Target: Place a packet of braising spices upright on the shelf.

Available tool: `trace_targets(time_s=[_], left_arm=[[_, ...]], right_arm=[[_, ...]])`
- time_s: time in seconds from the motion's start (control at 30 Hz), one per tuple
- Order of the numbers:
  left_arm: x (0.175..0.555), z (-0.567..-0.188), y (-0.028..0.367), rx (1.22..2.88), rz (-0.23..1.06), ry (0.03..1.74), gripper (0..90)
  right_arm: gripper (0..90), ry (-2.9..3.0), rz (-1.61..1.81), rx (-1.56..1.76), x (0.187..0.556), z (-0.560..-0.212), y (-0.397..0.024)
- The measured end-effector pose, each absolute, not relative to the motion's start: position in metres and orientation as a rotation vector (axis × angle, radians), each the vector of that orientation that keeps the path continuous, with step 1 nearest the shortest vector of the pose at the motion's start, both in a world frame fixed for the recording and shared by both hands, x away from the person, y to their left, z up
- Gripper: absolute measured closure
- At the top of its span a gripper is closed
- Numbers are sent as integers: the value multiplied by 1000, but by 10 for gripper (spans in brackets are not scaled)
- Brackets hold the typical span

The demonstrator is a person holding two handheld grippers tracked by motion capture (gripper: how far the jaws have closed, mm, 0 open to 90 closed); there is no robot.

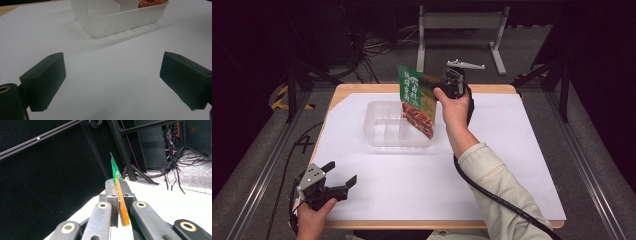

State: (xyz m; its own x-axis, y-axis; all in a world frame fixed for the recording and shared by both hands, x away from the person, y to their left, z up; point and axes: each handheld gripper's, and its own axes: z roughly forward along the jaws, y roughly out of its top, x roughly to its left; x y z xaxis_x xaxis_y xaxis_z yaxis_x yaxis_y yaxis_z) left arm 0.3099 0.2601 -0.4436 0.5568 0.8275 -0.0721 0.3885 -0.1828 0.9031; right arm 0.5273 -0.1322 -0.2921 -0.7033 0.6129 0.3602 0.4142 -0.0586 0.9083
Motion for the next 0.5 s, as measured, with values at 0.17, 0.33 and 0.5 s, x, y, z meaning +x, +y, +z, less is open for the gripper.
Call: trace_targets(time_s=[0.17, 0.33, 0.5], left_arm=[[313, -444, 257, 1792, 540, 1001, 74], [316, -444, 253, 1799, 536, 995, 74], [318, -444, 252, 1805, 530, 986, 74]], right_arm=[[885, 2064, 1840, 1134, 524, -295, -135], [863, 2072, 1848, 1135, 521, -297, -139], [817, 2072, 1846, 1138, 518, -297, -143]])
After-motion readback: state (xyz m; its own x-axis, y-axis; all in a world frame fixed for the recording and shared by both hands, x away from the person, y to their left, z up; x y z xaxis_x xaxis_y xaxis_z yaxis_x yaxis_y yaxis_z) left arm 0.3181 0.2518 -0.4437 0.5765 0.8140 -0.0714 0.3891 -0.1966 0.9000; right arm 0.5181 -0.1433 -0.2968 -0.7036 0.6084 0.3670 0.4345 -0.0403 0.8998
